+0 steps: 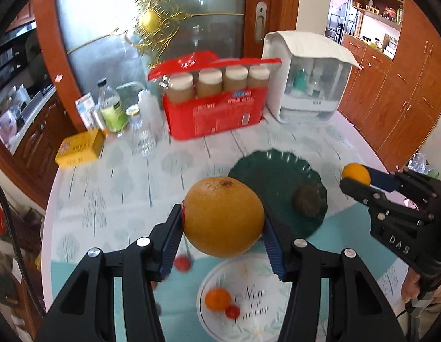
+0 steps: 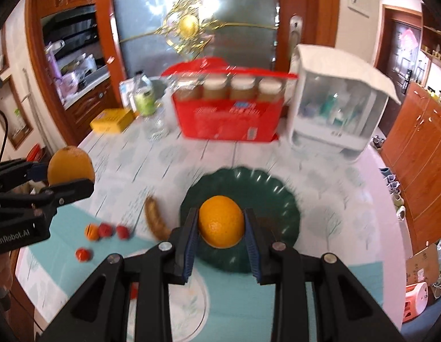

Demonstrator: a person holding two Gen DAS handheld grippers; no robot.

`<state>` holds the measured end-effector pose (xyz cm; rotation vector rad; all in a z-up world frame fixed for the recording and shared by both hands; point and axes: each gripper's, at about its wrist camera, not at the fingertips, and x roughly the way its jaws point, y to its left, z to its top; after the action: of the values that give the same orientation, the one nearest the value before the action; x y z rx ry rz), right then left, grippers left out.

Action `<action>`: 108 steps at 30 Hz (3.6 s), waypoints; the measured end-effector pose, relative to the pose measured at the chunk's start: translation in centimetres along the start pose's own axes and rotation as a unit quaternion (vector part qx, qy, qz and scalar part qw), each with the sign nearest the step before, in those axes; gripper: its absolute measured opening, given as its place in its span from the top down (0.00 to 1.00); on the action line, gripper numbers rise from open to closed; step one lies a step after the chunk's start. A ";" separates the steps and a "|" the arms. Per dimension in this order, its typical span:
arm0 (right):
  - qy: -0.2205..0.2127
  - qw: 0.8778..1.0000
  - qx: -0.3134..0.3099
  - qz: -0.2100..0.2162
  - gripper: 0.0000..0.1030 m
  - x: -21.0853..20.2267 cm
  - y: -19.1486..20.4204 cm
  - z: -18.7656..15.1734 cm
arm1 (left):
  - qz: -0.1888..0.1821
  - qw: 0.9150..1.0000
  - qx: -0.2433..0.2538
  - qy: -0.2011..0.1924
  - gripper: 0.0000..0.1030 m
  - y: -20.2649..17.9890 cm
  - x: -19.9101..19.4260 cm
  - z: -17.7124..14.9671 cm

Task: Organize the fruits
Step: 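Lift and carry the grapefruit and orange over the green leaf plate, then lower both fruits onto the green plate and open both tools, then withdraw both tools from the green plate toward the remaining fruit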

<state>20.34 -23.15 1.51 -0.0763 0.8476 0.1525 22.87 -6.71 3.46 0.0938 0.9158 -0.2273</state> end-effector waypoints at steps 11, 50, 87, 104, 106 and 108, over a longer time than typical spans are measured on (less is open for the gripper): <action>0.028 0.998 0.043 -0.036 0.70 6.2 -3.3 3.7 | -0.027 0.999 0.004 0.037 0.50 -1.5 8.1 4.5; 0.188 0.970 0.153 0.005 0.64 23.1 -7.5 -1.2 | -0.092 0.983 0.022 0.157 0.30 -6.0 26.6 1.2; 0.100 0.990 0.099 -0.008 0.45 11.9 -3.2 -0.6 | -0.032 0.996 0.006 0.081 0.13 -3.4 14.0 -0.3; 0.040 0.997 0.059 0.003 0.45 3.6 -0.3 -1.0 | -0.014 0.999 -0.026 0.027 0.12 -1.9 5.0 -2.6; 0.036 0.998 0.052 0.006 0.45 3.1 0.3 -1.1 | -0.007 0.999 -0.030 0.023 0.12 -1.1 4.0 -3.3; 0.034 0.998 0.044 0.012 0.45 2.7 1.0 -1.3 | 0.001 0.999 -0.034 0.021 0.12 -0.2 3.2 -3.9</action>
<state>20.97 -22.05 -1.36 0.0121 0.9225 0.1361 21.66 -6.74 -1.46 0.0364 0.9649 -0.1921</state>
